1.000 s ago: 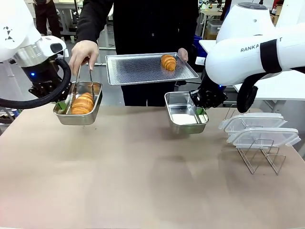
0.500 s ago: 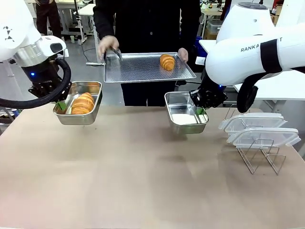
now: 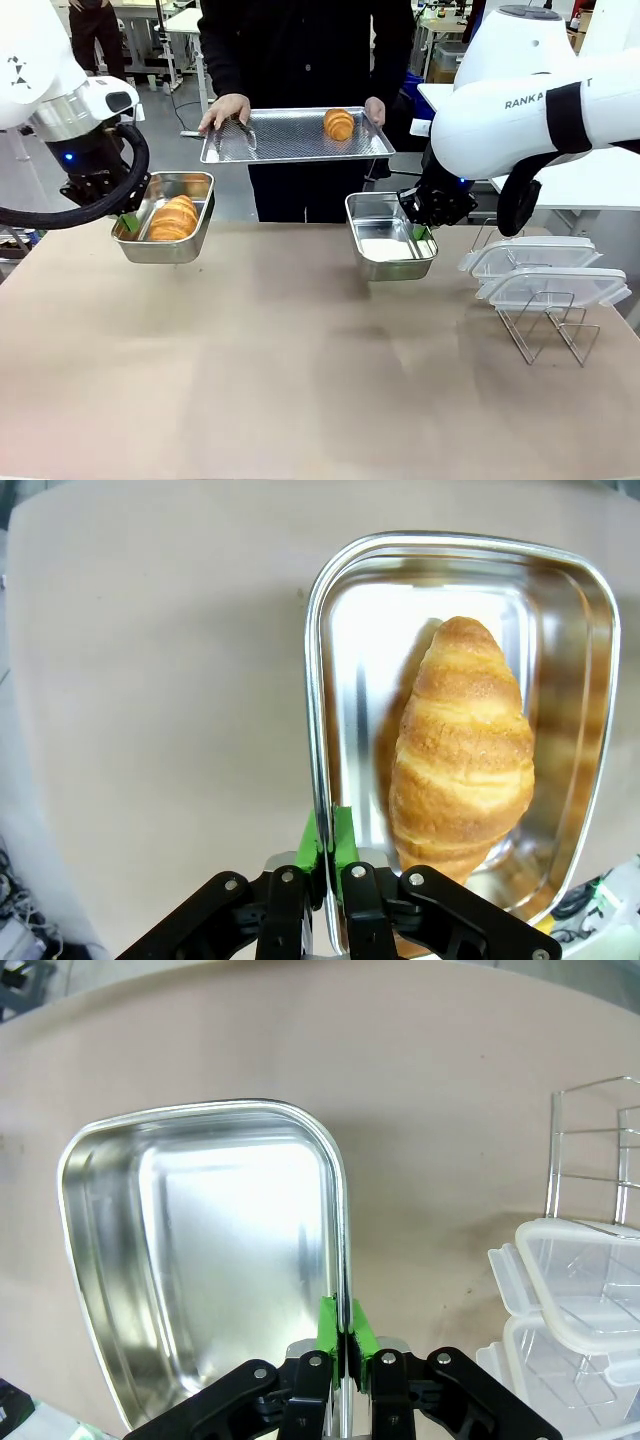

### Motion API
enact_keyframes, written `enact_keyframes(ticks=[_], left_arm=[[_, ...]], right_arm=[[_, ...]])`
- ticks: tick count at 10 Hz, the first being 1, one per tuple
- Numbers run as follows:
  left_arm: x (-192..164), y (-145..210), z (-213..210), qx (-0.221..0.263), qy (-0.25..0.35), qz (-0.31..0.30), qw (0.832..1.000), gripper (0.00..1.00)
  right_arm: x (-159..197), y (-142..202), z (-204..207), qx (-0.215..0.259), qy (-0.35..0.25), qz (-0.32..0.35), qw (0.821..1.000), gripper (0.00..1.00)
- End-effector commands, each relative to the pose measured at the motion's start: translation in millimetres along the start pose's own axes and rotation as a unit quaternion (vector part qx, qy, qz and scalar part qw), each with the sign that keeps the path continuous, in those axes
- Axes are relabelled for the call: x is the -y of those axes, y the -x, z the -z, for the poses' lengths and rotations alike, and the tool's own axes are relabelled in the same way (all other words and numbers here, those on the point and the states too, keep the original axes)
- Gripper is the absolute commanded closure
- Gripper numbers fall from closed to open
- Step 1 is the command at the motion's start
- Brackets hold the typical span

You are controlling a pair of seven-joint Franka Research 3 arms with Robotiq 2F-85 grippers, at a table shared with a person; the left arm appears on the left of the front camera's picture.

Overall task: Place the bread in airtight containers.
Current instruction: Once an object is inside an Airtight Container , place the container in the center of the table.

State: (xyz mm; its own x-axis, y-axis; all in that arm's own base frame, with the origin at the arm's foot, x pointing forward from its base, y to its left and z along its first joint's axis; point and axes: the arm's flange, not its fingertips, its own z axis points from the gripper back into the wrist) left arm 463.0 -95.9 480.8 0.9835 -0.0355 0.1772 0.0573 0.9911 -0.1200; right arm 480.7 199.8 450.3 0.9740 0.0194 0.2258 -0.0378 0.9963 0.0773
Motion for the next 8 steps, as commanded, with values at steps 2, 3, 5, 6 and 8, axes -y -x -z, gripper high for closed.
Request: enact_keyframes(ticks=[2,3,5,6,8], left_arm=[[-19.2,10.0,45.0,-0.013,0.017,-0.008,1.0,0.95],[-22.6,14.7,63.3,-0.009,0.015,-0.012,1.0,0.95],[-23.4,23.2,87.1,-0.009,0.007,-0.01,1.0,0.95],[-22.9,25.7,97.9,-0.012,-0.005,-0.004,1.0,0.95],[-23.5,32.7,121.0,-0.031,0.005,-0.006,0.999,0.95]], right_arm=[[-1.0,-0.9,-3.0,0.004,0.002,0.01,1.0,1.0],[-1.0,-0.9,-3.0,0.004,0.002,0.01,1.0,1.0],[-1.0,-0.9,-3.0,0.004,0.002,0.01,1.0,1.0],[-1.0,-0.9,-3.0,0.004,0.002,0.01,1.0,1.0],[-1.0,-0.9,-3.0,0.004,0.002,0.01,1.0,1.0]])
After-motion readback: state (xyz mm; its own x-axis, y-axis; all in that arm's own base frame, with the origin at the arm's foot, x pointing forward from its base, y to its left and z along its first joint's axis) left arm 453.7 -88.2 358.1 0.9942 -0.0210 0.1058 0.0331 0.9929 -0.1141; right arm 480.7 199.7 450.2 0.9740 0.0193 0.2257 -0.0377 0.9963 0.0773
